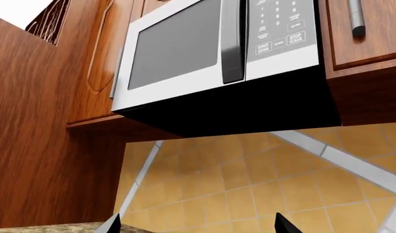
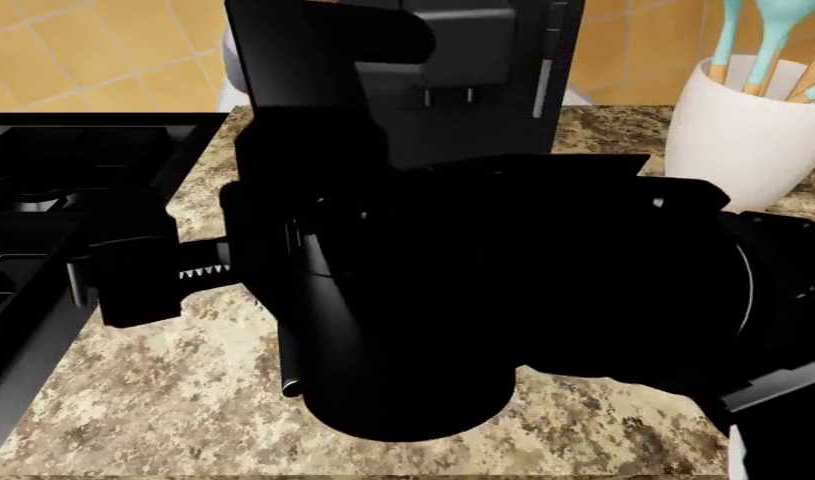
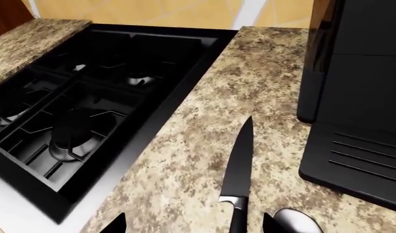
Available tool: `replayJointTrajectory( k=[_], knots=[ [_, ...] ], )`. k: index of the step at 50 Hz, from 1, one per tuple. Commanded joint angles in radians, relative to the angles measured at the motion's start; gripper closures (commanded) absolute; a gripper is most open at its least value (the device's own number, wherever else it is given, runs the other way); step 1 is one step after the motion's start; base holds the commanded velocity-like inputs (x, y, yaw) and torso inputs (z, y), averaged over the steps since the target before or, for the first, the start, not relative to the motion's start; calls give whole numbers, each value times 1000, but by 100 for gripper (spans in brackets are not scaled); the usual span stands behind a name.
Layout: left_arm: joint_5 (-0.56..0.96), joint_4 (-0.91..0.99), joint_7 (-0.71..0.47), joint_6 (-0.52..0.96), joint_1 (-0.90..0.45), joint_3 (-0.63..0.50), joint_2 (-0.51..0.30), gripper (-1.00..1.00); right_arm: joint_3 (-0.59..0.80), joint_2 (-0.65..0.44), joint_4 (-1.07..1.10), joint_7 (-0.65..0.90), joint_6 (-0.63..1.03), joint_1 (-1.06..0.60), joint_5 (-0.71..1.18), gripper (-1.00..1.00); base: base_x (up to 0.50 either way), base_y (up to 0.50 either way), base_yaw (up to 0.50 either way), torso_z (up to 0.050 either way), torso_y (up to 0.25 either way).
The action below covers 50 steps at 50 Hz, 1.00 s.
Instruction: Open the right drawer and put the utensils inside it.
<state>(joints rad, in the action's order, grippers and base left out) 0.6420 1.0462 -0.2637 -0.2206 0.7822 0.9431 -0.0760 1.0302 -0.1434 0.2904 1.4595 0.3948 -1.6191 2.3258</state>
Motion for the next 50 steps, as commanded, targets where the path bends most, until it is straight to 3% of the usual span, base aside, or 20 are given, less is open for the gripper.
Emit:
replayJointTrajectory(
  k=[1,50],
  knots=[
    [1,0,1,0,0,1,1,-100,24,17,-28,-2,-35,-1,-16,-100,0,0,0,0,0],
    [-15,-1,-5,3,-4,-15,-6,-100,181,20,-45,-55,-49,79,-3,-100,0,0,0,0,0]
  ],
)
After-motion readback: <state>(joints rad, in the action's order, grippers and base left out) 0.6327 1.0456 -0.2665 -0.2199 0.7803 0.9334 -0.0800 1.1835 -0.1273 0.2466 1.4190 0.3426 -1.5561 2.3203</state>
